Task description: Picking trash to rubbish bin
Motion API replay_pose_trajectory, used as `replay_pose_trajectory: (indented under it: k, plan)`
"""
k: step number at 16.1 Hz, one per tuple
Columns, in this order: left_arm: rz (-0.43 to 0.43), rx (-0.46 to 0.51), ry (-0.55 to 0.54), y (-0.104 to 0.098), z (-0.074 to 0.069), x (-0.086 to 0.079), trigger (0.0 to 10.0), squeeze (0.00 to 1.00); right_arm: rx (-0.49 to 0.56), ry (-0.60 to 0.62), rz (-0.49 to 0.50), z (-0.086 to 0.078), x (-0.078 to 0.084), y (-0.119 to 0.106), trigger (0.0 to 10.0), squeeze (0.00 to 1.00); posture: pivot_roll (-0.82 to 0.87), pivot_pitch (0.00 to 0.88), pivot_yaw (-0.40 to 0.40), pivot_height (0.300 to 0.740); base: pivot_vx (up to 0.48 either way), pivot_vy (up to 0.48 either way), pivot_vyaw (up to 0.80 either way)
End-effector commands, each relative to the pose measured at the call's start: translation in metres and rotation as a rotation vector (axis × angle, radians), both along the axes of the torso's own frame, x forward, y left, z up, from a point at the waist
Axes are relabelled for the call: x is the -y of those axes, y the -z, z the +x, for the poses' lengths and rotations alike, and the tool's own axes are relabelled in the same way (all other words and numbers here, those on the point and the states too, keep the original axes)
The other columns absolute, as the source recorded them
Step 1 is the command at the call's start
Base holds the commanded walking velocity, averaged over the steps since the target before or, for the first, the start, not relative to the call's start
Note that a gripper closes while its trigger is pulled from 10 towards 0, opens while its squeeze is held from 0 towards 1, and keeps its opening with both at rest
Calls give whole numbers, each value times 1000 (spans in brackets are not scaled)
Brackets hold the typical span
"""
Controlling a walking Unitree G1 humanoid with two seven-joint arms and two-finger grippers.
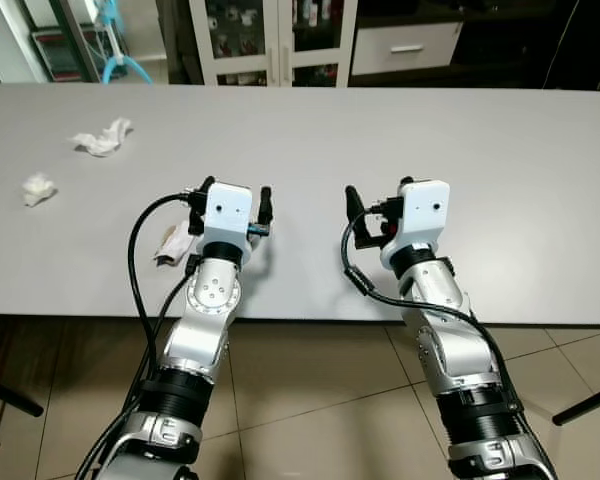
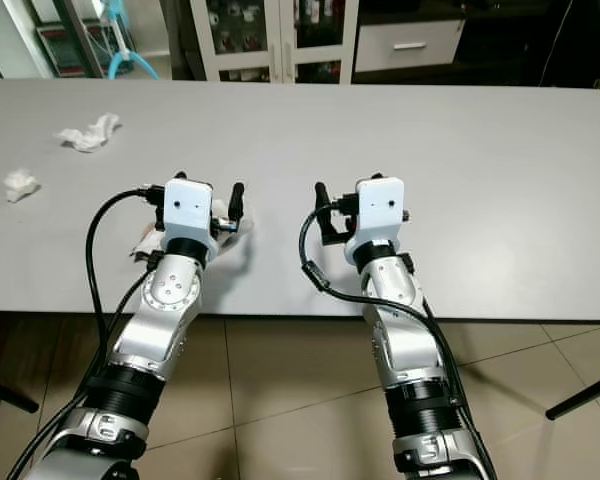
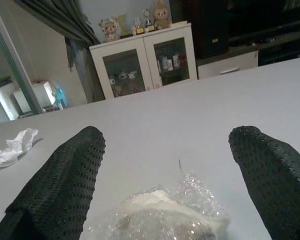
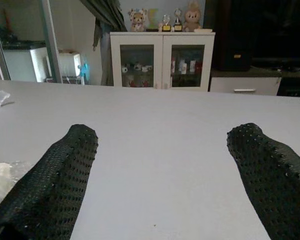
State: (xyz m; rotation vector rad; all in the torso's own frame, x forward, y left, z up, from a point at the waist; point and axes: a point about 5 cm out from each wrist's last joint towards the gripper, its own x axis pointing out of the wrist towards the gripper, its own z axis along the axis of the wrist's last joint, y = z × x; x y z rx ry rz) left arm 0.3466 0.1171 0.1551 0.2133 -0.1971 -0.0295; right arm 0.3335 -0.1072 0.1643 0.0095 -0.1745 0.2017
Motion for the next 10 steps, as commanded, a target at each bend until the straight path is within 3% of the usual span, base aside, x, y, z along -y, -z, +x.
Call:
replay_pose_trajectory:
  k: [1, 10]
  plan:
    - [8, -11, -8, 1, 1, 0, 10000, 0, -8, -2, 3, 1, -1, 0, 10000, 0, -29, 76, 23, 740, 345, 0, 0]
    - [8, -9, -18, 0, 2, -1, 10000, 0, -11, -4, 3, 1, -2, 1, 10000, 0, -27, 75, 24, 740, 272, 0, 0]
